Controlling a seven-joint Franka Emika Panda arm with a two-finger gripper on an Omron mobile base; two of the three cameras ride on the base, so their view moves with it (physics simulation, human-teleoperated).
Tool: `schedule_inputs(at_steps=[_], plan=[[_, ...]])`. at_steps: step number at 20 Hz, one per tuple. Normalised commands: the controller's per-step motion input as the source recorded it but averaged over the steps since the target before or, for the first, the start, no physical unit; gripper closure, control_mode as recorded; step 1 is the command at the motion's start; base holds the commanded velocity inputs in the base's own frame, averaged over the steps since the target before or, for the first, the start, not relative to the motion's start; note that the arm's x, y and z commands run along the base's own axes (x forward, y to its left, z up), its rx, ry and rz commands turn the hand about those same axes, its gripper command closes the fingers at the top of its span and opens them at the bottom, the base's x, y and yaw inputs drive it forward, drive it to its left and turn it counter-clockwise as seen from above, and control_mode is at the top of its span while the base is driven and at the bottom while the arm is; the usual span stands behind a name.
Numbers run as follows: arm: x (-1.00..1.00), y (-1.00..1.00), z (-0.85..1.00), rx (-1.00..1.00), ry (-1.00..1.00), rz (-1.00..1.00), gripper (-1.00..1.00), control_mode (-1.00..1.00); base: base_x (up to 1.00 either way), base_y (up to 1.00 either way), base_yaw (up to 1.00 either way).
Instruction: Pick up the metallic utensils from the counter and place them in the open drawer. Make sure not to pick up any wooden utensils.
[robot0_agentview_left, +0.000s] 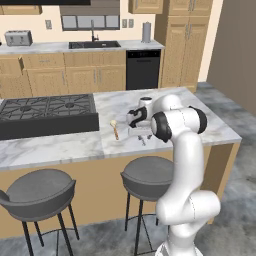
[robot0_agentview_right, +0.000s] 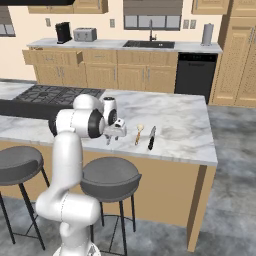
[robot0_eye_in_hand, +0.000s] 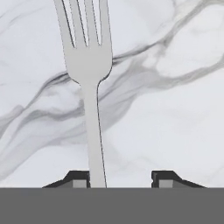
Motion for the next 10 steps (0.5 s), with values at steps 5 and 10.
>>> schedule_inputs(at_steps=[5,10], plan=[[0.0,0.0,-0.34,0.02,0.05,0.0,1.0,-1.0,0.0,0.0,0.0],[0.0,0.04,-0.26,0.01,0.03,0.0,1.0,-1.0,0.0,0.0,0.0]])
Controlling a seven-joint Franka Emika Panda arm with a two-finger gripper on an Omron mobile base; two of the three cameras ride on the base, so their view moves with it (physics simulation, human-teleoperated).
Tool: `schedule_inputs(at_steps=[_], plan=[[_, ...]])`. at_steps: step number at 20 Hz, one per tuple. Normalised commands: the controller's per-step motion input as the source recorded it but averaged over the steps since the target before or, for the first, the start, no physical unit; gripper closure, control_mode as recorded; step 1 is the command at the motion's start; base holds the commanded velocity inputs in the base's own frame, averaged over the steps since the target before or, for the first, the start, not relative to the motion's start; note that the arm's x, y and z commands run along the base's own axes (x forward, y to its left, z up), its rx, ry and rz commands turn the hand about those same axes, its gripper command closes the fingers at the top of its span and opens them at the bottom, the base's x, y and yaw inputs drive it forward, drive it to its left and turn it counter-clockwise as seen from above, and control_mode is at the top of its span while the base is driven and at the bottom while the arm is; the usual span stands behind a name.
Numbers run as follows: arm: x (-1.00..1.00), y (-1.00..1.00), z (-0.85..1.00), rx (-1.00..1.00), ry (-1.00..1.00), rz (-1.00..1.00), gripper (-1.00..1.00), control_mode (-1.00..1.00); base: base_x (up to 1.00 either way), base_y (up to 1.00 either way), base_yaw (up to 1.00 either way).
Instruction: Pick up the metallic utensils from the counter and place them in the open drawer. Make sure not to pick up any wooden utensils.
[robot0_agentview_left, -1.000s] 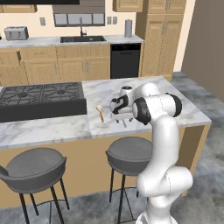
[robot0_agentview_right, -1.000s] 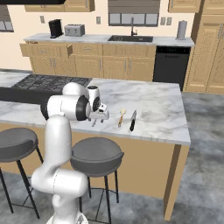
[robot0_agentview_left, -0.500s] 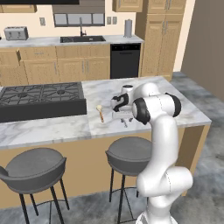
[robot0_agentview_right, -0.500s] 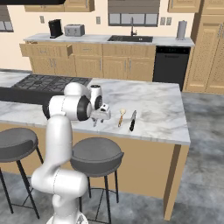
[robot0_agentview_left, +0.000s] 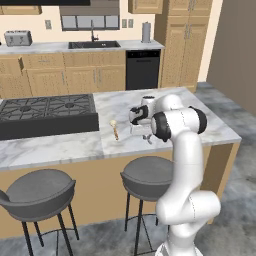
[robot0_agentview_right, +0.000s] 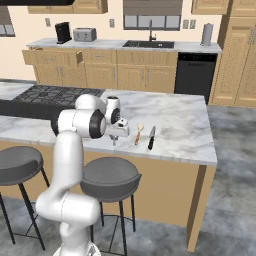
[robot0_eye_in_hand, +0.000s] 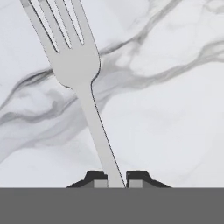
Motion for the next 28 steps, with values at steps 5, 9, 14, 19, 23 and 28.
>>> schedule_inputs(at_steps=[5,9,14,19,23,28], plan=[[-0.09,0.15,0.0,0.0,0.0,-0.06,1.0,-1.0,0.0,0.0,0.0],[-0.15,0.06,0.43,0.0,0.02,-0.18,1.0,-1.0,0.0,0.0,0.0],[-0.62,0.23,0.64,0.0,0.0,-0.21,1.0,-1.0,0.0,0.0,0.0],[-0.78,0.39,0.74,-0.05,0.0,-0.15,1.0,-1.0,0.0,0.0,0.0],[-0.92,0.32,0.75,-0.07,0.0,-0.13,1.0,-1.0,0.0,0.0,0.0],[-0.99,0.02,0.67,-0.08,0.0,-0.11,1.0,-1.0,0.0,0.0,0.0]])
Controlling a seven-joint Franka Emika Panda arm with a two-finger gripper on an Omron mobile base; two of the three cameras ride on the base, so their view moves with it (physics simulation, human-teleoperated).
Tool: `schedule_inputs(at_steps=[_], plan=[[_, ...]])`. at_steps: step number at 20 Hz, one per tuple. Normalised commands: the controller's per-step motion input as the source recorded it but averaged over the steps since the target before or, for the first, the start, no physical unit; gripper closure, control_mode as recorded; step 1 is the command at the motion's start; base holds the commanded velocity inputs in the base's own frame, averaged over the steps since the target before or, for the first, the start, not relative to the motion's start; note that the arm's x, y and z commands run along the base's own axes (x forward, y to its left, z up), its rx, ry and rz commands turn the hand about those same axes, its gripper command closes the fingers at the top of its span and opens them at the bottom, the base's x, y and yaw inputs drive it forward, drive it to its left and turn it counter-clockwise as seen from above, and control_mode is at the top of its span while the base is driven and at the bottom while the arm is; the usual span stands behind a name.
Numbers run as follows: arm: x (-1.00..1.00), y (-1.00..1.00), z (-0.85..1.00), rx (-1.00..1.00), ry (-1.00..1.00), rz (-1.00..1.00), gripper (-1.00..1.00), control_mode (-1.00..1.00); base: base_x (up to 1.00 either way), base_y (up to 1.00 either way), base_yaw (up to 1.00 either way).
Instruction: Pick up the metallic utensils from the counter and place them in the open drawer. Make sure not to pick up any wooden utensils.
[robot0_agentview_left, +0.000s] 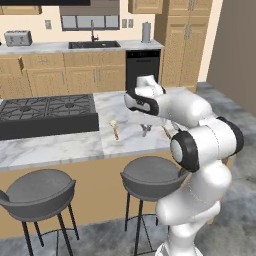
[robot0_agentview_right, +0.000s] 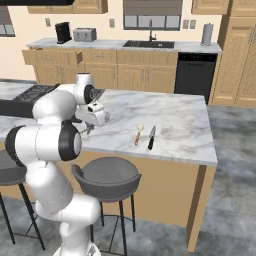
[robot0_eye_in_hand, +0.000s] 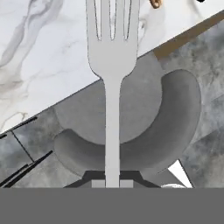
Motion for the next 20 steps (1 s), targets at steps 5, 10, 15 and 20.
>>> schedule_inputs(at_steps=[5,10,15,20], plan=[[-1.0,-0.03,0.42,-0.13,0.01,-0.12,1.0,-1.0,0.0,0.0,0.0],[-1.0,-0.14,0.35,-0.07,0.01,-0.1,1.0,-1.0,0.0,0.0,0.0],[-0.74,-0.42,0.31,0.0,-0.01,-0.09,1.0,-1.0,0.0,0.0,0.0],[-0.45,-0.44,0.21,0.04,-0.04,-0.07,1.0,-1.0,0.0,0.0,0.0]])
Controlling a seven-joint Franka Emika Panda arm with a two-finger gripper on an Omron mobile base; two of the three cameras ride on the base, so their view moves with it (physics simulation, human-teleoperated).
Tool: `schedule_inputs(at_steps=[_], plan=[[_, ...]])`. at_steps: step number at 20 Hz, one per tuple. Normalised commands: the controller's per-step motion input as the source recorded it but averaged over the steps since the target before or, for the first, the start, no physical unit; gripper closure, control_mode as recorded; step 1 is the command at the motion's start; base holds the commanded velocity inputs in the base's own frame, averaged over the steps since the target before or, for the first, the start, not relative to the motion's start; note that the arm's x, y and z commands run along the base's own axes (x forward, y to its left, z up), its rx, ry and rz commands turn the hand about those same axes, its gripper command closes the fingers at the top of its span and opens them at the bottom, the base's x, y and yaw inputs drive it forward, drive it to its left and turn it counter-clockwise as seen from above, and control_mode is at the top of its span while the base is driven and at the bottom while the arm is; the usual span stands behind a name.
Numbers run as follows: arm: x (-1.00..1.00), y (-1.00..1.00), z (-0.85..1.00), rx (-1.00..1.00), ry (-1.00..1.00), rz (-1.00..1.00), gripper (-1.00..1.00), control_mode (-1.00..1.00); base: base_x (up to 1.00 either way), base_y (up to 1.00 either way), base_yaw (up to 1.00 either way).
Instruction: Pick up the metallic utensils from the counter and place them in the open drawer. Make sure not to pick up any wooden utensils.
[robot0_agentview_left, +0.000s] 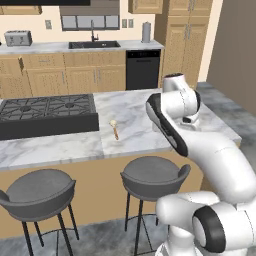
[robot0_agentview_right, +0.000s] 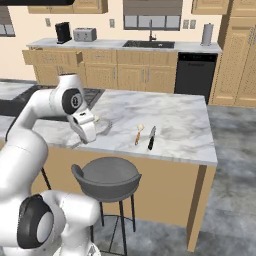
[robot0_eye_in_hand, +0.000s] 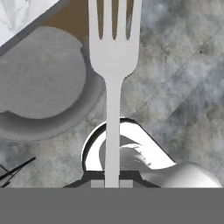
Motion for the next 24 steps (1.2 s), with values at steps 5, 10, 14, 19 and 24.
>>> schedule_inputs(at_steps=[5,10,14,19,24], plan=[[-0.49,-0.19,0.26,0.0,0.0,-0.08,1.0,-1.0,0.0,0.0,0.0],[-0.38,0.0,0.23,0.0,0.0,-0.11,1.0,-1.0,0.0,0.0,0.0],[-0.16,0.0,0.06,0.0,-0.01,-0.04,1.0,-1.0,0.0,0.0,0.0],[0.0,0.0,0.0,0.0,0.0,0.0,1.0,-1.0,0.0,0.0,0.0],[0.0,0.0,0.0,0.0,0.0,0.0,1.0,-1.0,0.0,0.0,0.0]])
